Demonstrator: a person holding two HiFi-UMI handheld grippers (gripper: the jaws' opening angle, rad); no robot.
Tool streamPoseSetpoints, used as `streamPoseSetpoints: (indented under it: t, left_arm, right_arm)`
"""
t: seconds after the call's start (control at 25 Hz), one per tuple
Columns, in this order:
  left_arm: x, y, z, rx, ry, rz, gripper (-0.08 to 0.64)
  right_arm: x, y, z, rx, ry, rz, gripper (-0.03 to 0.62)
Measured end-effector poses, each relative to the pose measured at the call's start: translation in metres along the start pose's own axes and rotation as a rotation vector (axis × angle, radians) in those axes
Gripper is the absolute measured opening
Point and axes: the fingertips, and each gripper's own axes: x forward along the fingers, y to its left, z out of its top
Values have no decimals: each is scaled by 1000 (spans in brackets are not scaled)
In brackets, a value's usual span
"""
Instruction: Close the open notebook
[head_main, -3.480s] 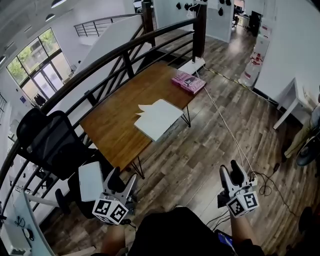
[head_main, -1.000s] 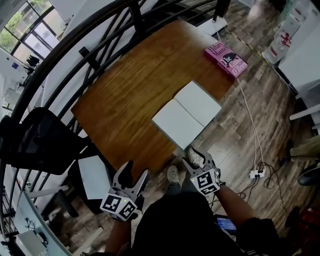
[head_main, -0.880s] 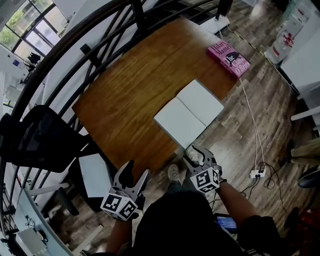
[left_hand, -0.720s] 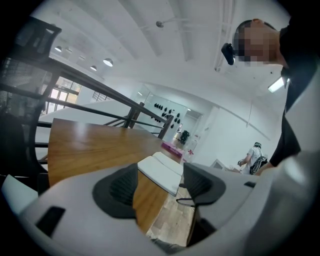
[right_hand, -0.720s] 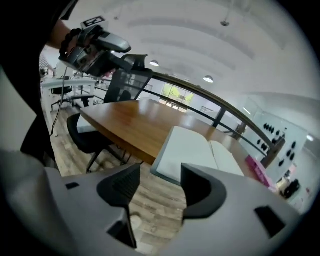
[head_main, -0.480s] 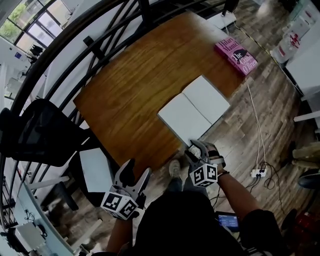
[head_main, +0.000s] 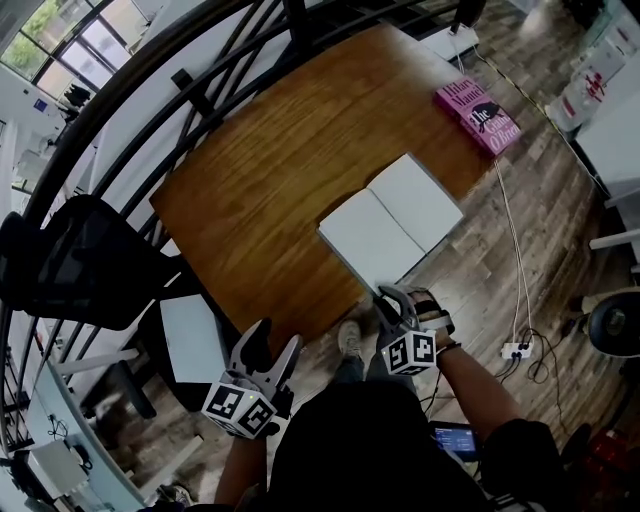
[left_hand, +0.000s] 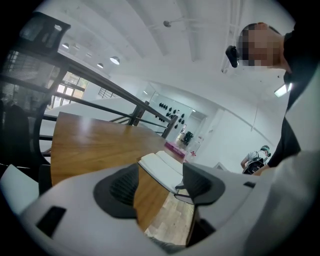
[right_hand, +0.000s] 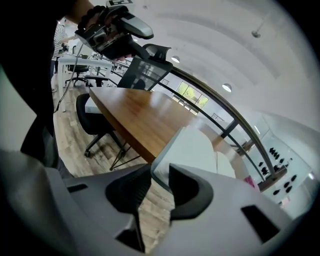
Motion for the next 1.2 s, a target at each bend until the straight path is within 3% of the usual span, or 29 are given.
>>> streamPoseSetpoints:
  t: [0.08,0.2,0.88,1.2]
  left_arm:
    - [4,-3,2,-2,0,-9,282]
    - [10,-8,4,1,2,-27,282]
    - [66,-49,15,17,19,-124,278]
    - [105,-75,33,28,11,-151,278]
  right_arm:
    - [-4,0,3,-4,-14,8,57]
    - [-9,-4,7,9,-24,14,34]
    - [-72,-98,26,417,-215,-79,26]
    - [-90,-144,9,420,-241,-127,26]
